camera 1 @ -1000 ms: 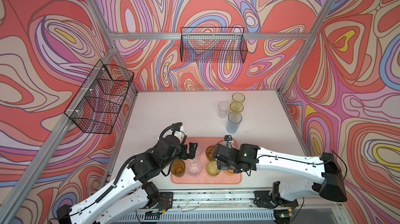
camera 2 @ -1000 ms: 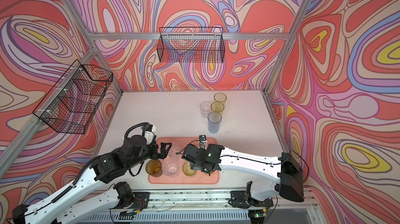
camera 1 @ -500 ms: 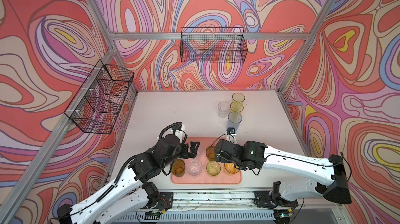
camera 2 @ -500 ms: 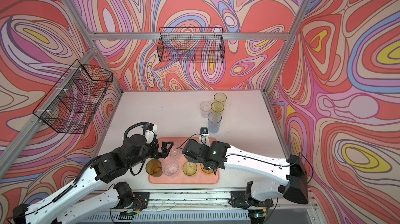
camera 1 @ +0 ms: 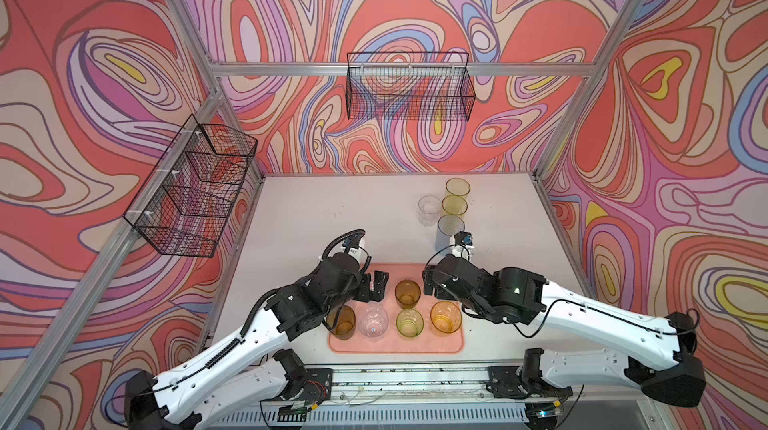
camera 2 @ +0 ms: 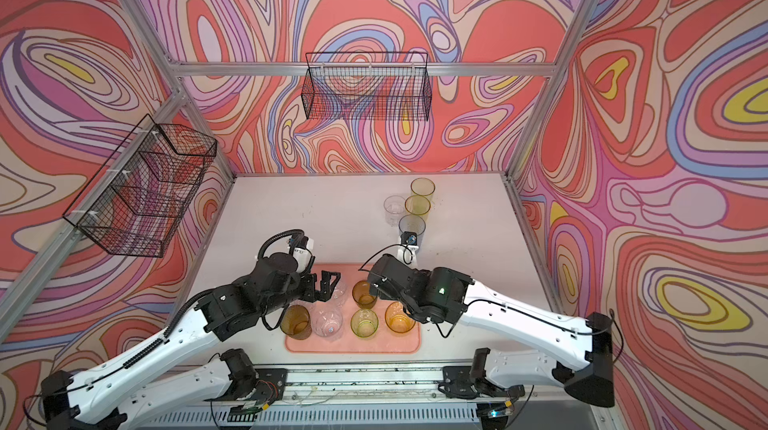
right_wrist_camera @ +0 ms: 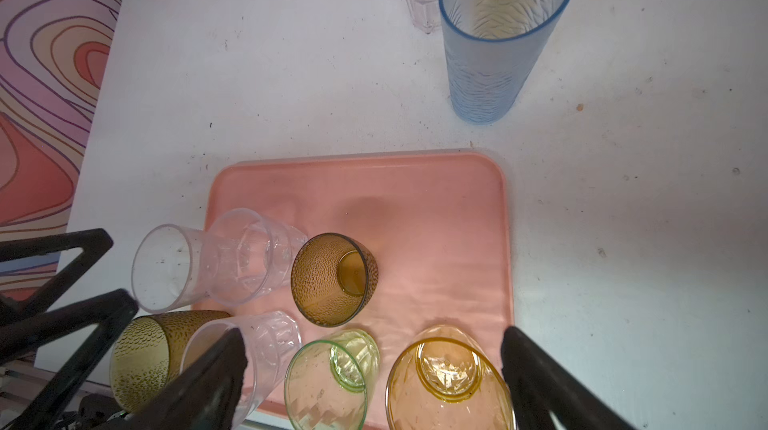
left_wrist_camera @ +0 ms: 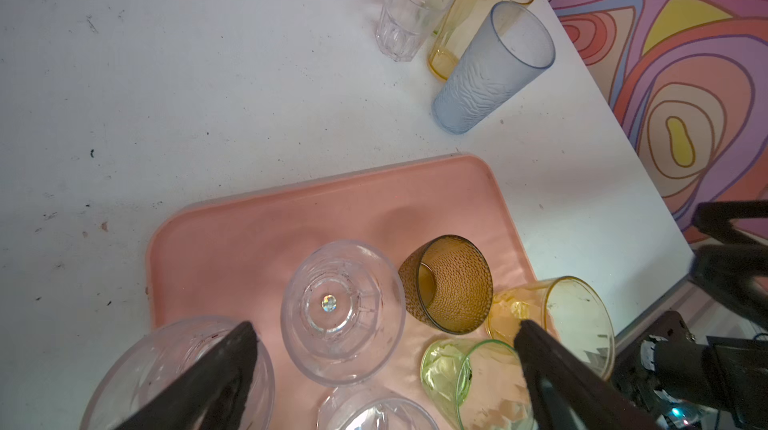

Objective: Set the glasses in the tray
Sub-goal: 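Raise the right gripper away while the left gripper reaches to the clear glass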

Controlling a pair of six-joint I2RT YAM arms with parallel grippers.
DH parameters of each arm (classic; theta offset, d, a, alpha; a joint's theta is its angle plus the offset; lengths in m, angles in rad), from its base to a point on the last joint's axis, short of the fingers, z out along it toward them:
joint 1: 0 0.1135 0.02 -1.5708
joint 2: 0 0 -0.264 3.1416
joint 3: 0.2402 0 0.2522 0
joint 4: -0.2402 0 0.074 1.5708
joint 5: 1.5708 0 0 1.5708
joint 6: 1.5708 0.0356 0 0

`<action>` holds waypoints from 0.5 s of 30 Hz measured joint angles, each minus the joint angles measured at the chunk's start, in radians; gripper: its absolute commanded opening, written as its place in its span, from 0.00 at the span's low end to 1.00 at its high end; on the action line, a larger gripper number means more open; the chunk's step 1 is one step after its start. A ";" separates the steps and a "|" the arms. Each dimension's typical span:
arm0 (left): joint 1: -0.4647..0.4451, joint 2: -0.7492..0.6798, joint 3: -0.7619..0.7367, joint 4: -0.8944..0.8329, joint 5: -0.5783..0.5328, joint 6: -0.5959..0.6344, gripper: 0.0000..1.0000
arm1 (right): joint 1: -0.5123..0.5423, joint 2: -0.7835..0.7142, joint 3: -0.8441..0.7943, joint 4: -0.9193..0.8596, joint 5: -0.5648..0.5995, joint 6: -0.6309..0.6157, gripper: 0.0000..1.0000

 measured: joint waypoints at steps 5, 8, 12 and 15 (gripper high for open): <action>0.013 0.096 0.066 0.032 -0.024 0.032 1.00 | -0.019 -0.051 -0.041 0.024 0.010 -0.027 0.98; 0.039 0.166 0.132 0.045 -0.026 0.051 1.00 | -0.029 -0.075 -0.066 0.054 0.023 -0.066 0.98; 0.080 0.269 0.231 0.050 -0.022 0.084 1.00 | -0.063 -0.087 -0.071 0.082 0.031 -0.119 0.98; 0.110 0.331 0.279 0.066 -0.011 0.101 1.00 | -0.117 -0.093 -0.071 0.102 0.022 -0.166 0.98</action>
